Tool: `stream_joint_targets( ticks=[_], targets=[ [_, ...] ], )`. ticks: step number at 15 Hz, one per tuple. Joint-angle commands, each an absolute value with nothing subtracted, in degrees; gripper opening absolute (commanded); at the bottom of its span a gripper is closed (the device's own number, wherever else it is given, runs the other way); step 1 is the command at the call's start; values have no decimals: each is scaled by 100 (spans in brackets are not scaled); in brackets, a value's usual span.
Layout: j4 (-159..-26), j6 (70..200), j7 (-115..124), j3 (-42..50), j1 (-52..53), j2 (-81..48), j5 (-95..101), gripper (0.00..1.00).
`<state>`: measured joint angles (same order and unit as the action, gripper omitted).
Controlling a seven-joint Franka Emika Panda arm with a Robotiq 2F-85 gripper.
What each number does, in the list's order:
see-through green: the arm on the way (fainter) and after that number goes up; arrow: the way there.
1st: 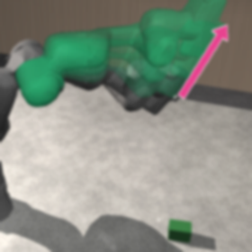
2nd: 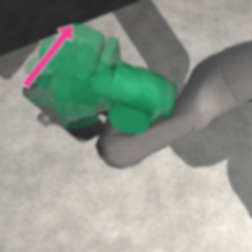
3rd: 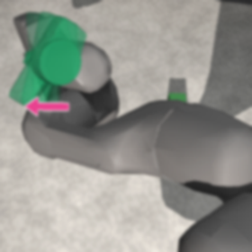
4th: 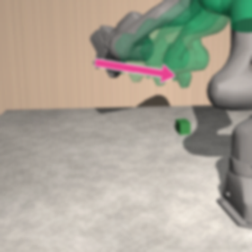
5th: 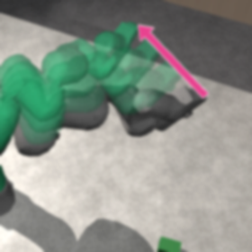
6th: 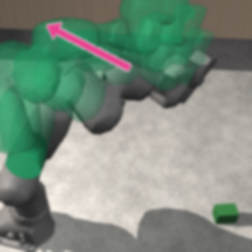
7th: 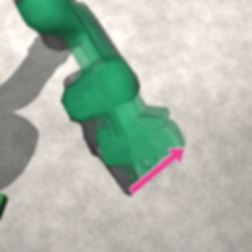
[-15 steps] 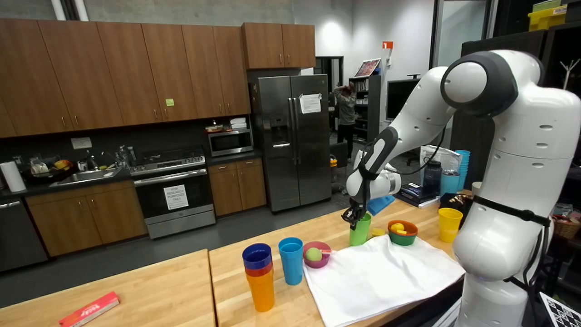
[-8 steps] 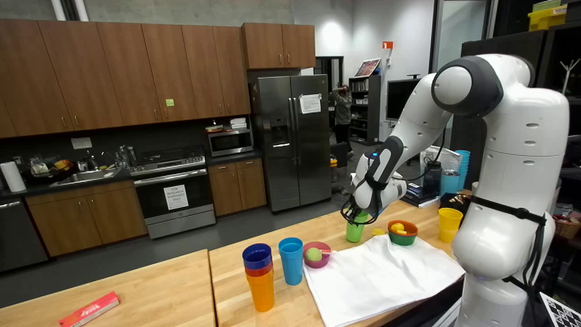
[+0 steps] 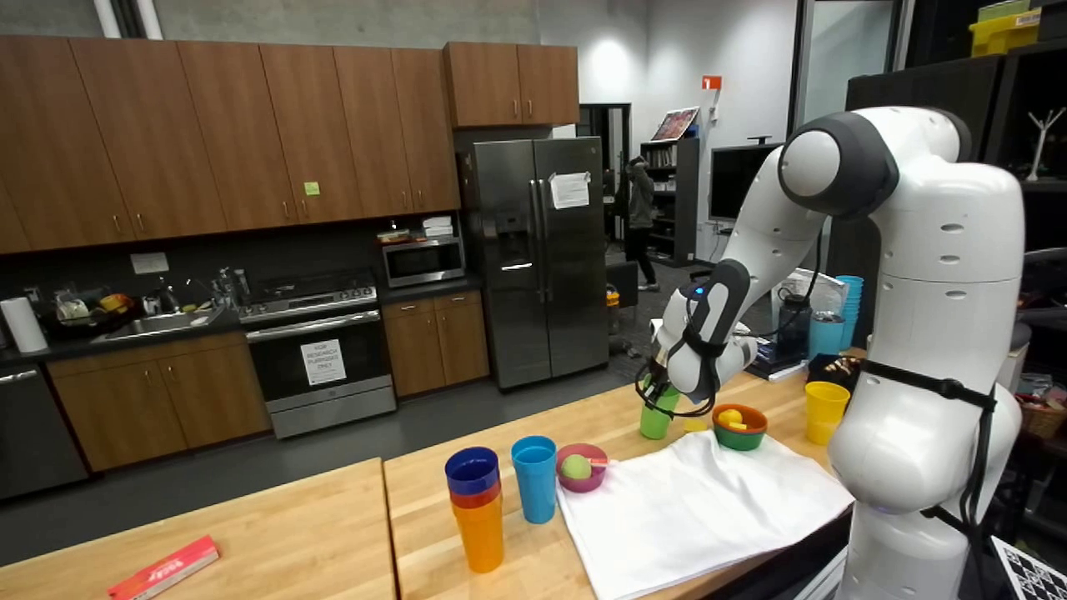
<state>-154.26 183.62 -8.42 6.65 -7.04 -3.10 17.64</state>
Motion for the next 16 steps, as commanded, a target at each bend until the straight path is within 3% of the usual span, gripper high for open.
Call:
stream_joint_targets(
  ticks=[1, 7, 8, 9, 10, 13, 16],
  targets=[
    [-15336, 18463, -692, 973, -498, -432, 2066, 2],
    [-15169, 18319, -478, 1533, -24, -529, 2443, 2],
    [-15077, 18207, -328, 1773, 129, -543, 2581, 32],
    [-15249, 18342, -610, 1414, -134, -453, 2313, 33],
    [-15226, 18331, -585, 1469, -85, -466, 2333, 11],
    [-15228, 18332, -587, 1450, -90, -485, 2332, 32],
    [-15228, 18332, -587, 1439, -90, -489, 2332, 33]
  ],
)
